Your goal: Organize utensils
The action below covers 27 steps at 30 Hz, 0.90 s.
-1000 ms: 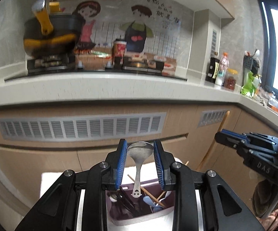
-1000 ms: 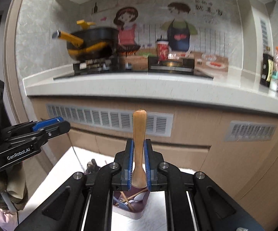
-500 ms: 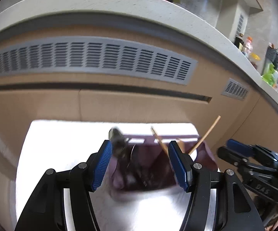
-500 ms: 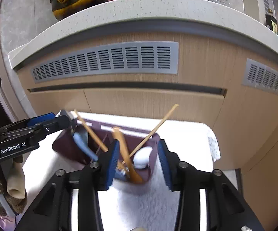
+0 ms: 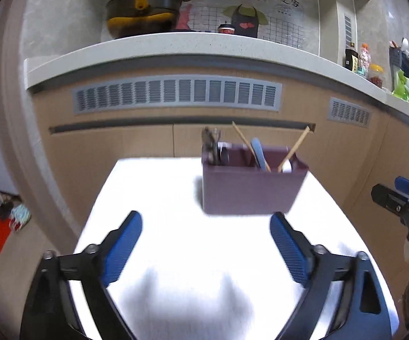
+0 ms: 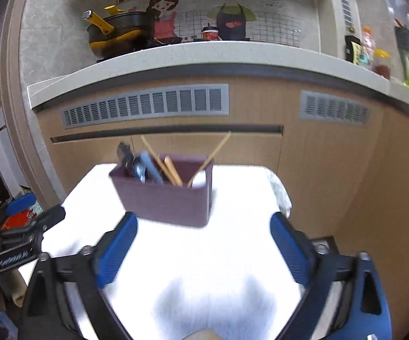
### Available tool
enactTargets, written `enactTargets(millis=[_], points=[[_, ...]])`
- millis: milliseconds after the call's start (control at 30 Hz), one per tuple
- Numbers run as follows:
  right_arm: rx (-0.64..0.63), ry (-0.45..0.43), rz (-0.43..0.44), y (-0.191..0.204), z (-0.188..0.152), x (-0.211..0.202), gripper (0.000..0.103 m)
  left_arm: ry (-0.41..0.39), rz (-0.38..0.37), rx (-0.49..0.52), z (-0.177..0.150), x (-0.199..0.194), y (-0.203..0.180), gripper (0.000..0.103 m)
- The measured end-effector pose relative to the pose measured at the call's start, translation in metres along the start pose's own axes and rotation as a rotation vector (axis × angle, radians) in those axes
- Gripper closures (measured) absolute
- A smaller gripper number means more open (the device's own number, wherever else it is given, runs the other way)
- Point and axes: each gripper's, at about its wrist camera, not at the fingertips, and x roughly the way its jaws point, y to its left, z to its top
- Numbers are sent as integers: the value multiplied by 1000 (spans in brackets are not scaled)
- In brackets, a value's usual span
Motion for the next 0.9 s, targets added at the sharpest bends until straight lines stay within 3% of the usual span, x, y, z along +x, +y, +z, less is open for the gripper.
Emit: enactTargets(millis=[200,300,900], points=[[-51,3,-112,11,-55,-19,5,-15,84,17,-42,-34,-15,0],[-37,35,-104,8,-71,-22,5,0,77,36,-52,-41,-23,0],[-20,37,-93,1,-75,-30,5,52,50,31,-55,-40,-25,0]])
